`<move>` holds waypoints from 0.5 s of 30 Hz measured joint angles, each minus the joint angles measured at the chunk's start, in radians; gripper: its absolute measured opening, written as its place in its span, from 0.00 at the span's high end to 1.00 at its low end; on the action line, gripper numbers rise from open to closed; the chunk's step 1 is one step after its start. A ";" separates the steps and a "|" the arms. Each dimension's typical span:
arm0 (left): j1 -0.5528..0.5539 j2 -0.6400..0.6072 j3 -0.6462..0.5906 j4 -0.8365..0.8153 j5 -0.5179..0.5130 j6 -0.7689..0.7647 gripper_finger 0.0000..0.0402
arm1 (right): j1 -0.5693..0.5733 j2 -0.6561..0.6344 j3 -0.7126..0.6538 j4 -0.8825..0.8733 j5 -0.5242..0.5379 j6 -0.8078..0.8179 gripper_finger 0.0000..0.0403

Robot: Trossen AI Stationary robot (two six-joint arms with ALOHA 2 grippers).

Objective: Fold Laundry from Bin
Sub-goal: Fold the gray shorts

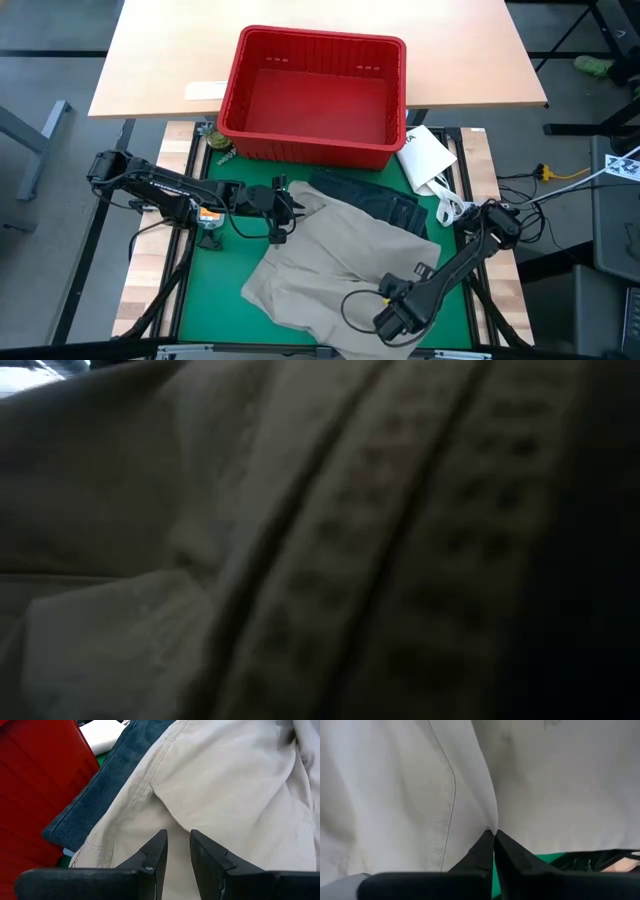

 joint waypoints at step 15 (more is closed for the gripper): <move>-0.007 0.000 0.000 0.000 0.157 0.038 0.80 | 0.000 0.000 0.000 0.002 -0.021 -0.046 0.68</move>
